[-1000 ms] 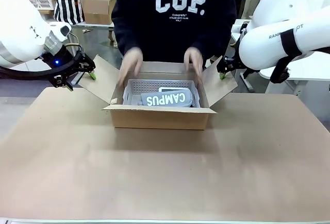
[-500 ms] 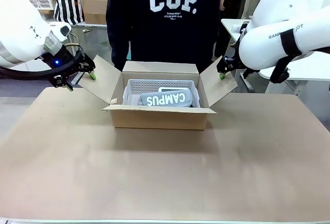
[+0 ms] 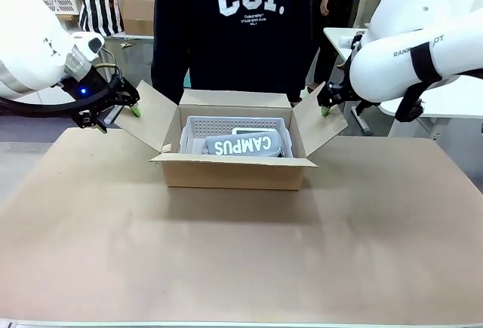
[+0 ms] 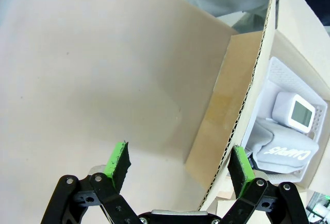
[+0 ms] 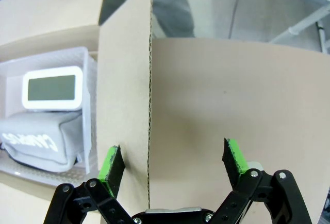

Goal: Pack the gift set into the box.
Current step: Lift both hands away from the flaps of the Package Box.

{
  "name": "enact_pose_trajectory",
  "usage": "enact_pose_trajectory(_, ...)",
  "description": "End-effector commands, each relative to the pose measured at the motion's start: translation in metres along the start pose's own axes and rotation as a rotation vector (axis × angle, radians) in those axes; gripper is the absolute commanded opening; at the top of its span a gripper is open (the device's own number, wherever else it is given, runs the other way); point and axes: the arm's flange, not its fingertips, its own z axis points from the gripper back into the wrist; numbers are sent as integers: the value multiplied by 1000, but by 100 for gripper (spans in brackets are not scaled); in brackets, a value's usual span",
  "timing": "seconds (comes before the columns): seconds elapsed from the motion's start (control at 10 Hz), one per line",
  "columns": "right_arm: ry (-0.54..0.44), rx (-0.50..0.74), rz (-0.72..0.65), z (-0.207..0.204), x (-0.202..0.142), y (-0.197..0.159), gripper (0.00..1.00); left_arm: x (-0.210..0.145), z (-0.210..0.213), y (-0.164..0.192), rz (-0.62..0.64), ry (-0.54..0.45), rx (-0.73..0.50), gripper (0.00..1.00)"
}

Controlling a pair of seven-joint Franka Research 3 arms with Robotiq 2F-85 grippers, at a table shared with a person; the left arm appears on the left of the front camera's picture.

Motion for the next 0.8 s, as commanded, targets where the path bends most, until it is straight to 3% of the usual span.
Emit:
enact_pose_trajectory(0.0,-6,-27,-17,1,2,5,100,0,1,-1,8,-14,16,100)
enact_pose_trajectory(0.7,-6,-27,-17,1,2,5,100,0,1,-1,8,-14,16,100)
